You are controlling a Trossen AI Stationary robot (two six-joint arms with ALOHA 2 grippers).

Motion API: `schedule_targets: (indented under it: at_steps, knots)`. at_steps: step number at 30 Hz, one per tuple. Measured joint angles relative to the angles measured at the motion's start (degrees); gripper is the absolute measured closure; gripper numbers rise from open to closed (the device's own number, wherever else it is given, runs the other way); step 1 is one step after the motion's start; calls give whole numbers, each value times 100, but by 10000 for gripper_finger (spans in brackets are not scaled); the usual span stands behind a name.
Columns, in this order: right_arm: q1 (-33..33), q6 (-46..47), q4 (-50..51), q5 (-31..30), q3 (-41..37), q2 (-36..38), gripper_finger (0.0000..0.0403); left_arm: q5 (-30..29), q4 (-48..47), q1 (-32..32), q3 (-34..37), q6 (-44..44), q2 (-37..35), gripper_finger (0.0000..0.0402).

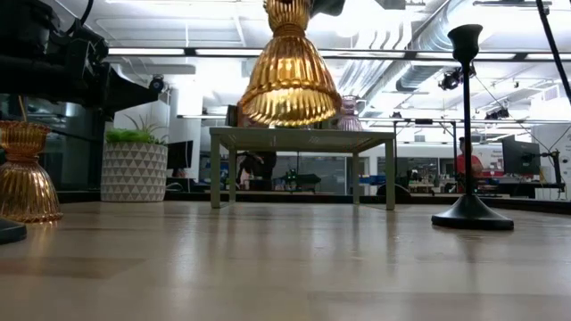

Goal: Pick & Place candle stick holders
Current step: Put the right orange glass candle holder on the shelf

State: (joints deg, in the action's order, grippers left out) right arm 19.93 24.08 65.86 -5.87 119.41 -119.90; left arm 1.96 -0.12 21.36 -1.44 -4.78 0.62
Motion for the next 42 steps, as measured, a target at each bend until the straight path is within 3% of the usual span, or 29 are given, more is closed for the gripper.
schedule_targets:
  at_steps: [11,31,42]
  knots:
    - [-692,705,1279,-334,1159,59,234,0,0,0,0,-1,0,402]
    - [-3304,610,1369,-620,1168,400,234,0,0,-1,-2,0,0,402]
    - [-3969,745,1135,-599,1167,234,234,0,0,-1,-1,-1,-1,402]
